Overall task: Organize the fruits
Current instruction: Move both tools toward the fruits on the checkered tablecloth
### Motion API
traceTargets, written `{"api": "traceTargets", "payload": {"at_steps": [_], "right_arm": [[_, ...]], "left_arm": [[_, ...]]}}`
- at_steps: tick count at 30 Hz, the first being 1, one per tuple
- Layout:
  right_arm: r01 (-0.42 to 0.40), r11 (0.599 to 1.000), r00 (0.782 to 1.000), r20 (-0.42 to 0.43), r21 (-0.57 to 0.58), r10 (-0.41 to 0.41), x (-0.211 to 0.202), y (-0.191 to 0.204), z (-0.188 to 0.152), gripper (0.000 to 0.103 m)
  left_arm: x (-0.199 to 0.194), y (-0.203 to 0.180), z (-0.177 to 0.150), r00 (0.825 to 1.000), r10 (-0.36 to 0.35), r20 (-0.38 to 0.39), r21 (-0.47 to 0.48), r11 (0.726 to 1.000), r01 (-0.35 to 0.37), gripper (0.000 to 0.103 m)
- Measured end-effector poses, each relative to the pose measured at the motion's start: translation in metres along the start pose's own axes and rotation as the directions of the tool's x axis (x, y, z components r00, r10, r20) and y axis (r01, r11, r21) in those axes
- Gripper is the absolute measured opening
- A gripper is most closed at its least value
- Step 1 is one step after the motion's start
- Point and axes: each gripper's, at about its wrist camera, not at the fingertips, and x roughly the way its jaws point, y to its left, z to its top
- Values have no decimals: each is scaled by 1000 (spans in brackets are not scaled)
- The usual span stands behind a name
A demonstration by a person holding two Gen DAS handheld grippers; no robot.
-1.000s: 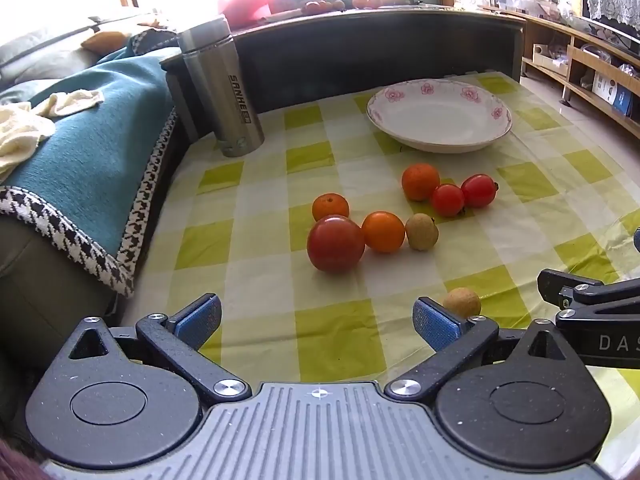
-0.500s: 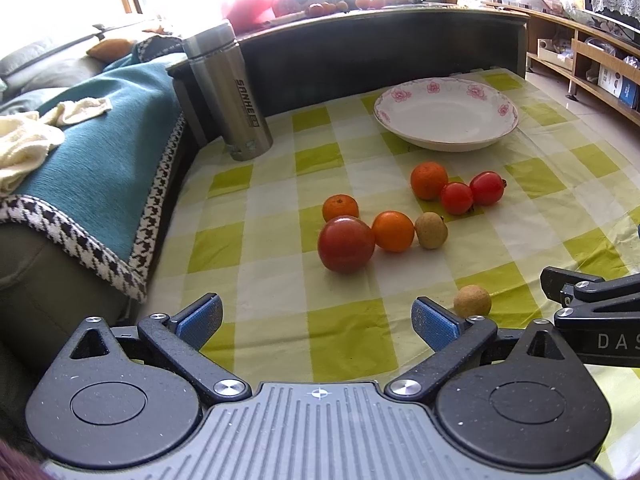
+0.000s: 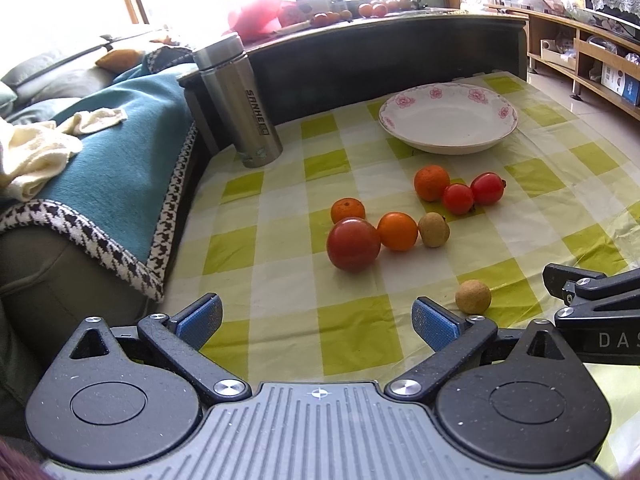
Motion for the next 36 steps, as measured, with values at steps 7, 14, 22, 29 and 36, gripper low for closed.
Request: {"api": "traceTargets", "payload": {"at_steps": [7,14,22,29,36], "right_arm": [[-5,1000,999,37,-3,5,-16,3,8,103],[-8,1000,999,42,14,7,-17,0,14,103],[-29,1000,1000,8,-3,29,-3,2,5,103],[-97,995,995,-11,7,97,1,3,7,102],[-171,984,985,-10,-46,171,0,11,3,99]], "left_arm": [[-19,3,5,997,56,46,14,998,-57,102],[-19,5,13,997,52,64,-2,999,-52,102],[-4,-1,2,998,37,45,39,998,-39,102],[-3,2,2,999,36,37,42,998,-38,102],[-6,6,3,997,63,51,72,995,-66,103]]}}
